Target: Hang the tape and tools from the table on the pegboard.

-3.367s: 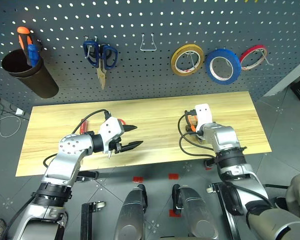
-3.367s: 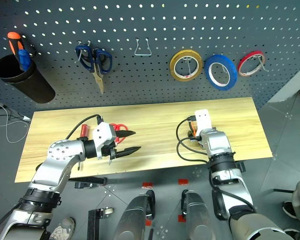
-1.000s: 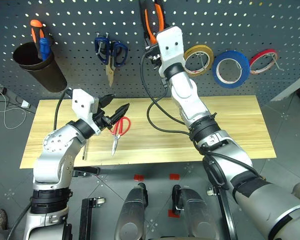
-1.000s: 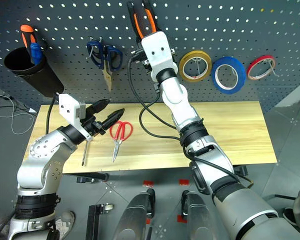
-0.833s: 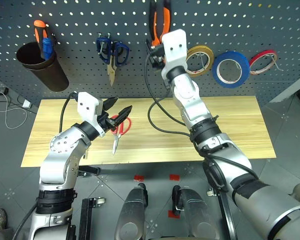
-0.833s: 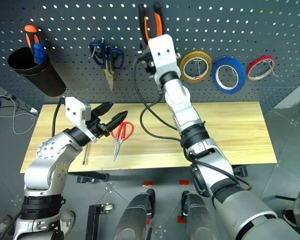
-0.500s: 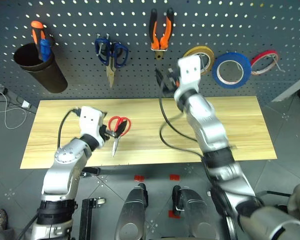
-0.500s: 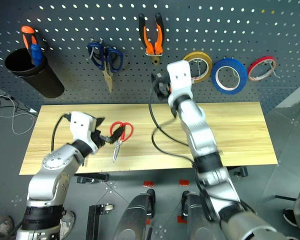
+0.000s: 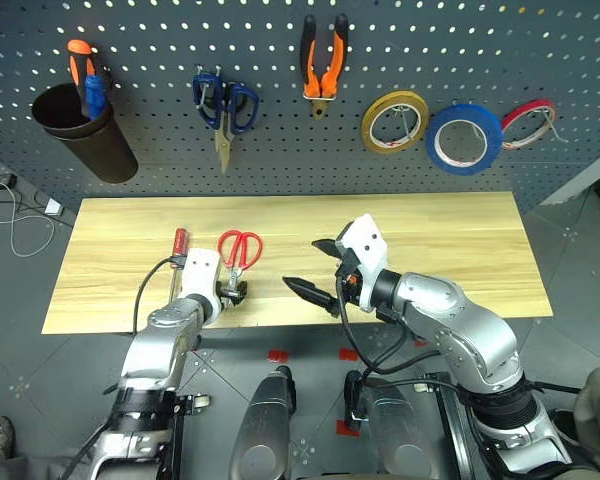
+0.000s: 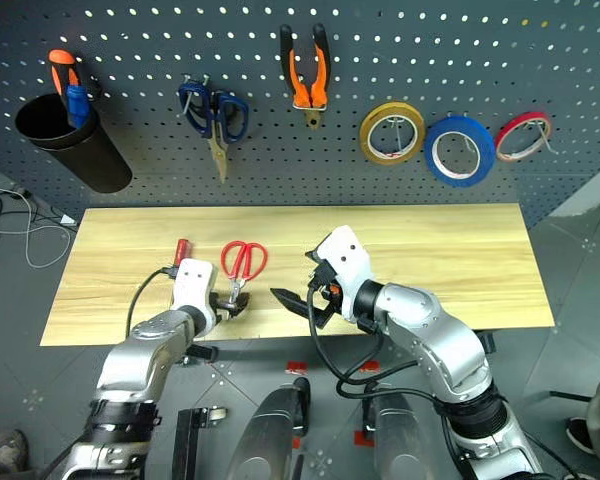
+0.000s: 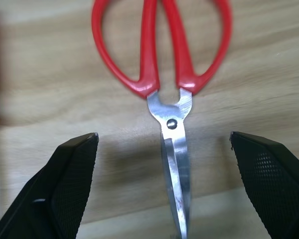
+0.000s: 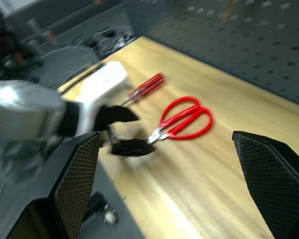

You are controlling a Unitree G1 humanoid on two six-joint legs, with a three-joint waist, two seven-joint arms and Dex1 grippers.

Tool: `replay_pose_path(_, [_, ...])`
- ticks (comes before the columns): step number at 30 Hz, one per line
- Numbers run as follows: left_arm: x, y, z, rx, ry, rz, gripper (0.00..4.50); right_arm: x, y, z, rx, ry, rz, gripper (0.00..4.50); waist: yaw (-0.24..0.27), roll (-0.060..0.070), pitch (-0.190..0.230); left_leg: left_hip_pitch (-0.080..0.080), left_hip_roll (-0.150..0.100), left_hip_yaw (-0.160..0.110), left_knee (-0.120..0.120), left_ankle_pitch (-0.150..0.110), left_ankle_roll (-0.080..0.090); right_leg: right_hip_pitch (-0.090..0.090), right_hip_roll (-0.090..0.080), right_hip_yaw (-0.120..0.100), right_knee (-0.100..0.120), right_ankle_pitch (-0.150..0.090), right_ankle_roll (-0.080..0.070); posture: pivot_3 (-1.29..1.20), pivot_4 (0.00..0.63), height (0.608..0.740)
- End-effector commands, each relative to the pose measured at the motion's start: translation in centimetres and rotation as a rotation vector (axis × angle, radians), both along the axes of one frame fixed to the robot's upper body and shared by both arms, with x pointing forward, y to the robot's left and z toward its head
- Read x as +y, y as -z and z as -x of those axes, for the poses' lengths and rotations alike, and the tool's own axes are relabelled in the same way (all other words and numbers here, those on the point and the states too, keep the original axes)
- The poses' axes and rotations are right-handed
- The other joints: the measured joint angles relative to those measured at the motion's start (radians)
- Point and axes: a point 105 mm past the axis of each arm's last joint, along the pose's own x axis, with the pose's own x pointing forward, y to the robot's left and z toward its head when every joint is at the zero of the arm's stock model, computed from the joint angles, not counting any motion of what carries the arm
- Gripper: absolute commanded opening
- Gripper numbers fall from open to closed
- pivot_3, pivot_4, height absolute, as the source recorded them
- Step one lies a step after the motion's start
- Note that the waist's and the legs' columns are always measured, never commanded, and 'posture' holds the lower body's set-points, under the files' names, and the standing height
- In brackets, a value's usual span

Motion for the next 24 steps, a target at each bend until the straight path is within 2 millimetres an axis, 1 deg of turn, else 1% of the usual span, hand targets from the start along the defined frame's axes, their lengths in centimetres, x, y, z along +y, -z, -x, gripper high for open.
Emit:
replay_pose_path(1, [-0.2,1.8,0.2,0.072,-0.024,0.022,4.45,0.6,-1.4,1.0,-0.068,-0.072,-0.007,4.5,0.0,0.0,0.0,0.0,0.0,0.0,0.0,0.0,0.0,0.0,0.0,0.0,0.001,0.0,0.0,0.04,0.357,0.74])
replay_pose_path(2, [-0.2,2.1,0.1,0.085,-0.036,0.033,4.45,0.5,-1.4,1.0,-0.07,-0.075,-0.003,4.5,0.0,0.0,0.0,0.0,0.0,0.0,0.0,0.0,0.0,0.0,0.0,0.0,0.0,0.0,0.0,0.04,0.355,0.74])
replay_pose_path(5, [-0.3,3.0,0.1,0.133,-0.049,0.065,3.88,0.2,-1.3,1.2,-0.064,-0.094,0.008,4.5,0.0,0.0,-0.002,0.001,0.0,0.0,0.0,0.0,-0.001,0.002,0.0,0.0,0.0,0.0,0.0,0.03,0.35,0.74])
replay_pose_path(7, [-0.7,3.6,0.1,0.168,-0.013,0.06,3.29,0.0,-1.3,1.6,-0.043,-0.124,0.013,4.5,0.0,0.002,-0.004,0.001,0.0,0.0,0.001,0.0,-0.001,0.002,0.0,0.0,0.0,0.0,0.0,0.02,0.343,0.74])
replay_pose_path(9, [-0.8,3.8,0.1,0.18,0.004,0.052,2.65,-0.2,-1.3,1.7,-0.029,-0.14,0.016,4.5,0.0,0.004,-0.008,0.001,0.0,0.0,0.002,0.0,-0.001,0.003,0.0,-0.001,0.0,0.0,0.0,0.02,0.342,0.74])
replay_pose_path(11, [-0.6,3.8,0.0,0.181,0.001,0.049,2.07,-0.4,-1.3,1.7,-0.011,-0.149,0.015,4.5,0.0,0.007,-0.011,0.002,-0.001,0.0,0.002,0.0,0.0,0.003,-0.001,-0.001,0.0,0.0,0.0,0.01,0.336,0.74])
replay_pose_path(16, [0.1,3.7,-0.1,0.185,-0.004,0.037,0.53,-1.2,-1.4,1.6,0.017,-0.151,0.014,4.5,0.0,0.006,-0.018,0.002,-0.001,0.0,0.003,0.0,0.0,0.004,-0.001,-0.001,0.001,0.0,0.0,0.01,0.325,0.74])
replay_pose_path(17, [0.2,3.7,-0.1,0.187,0.001,0.032,0.32,-1.3,-1.4,1.6,0.018,-0.15,0.016,4.5,-0.001,0.006,-0.019,0.002,-0.001,0.0,0.003,0.0,0.0,0.004,-0.001,-0.001,0.001,0.0,0.0,0.01,0.321,0.74])
replay_pose_path(21, [0.5,3.3,0.1,0.172,0.024,0.008,0.32,-1.7,-1.4,1.5,0.016,-0.142,0.025,4.5,-0.001,0.006,-0.023,0.002,0.0,0.0,0.003,0.0,0.0,0.004,-0.001,-0.001,0.001,0.0,0.0,0.0,0.31,0.74])
replay_pose_path(24, [0.7,1.9,-0.1,0.08,0.037,-0.013,0.32,-1.9,-1.5,1.5,-0.001,-0.129,0.028,4.5,-0.004,0.006,-0.027,0.002,0.0,0.0,0.003,0.0,-0.001,0.003,-0.001,0.0,0.001,0.0,0.0,0.0,0.304,0.74])
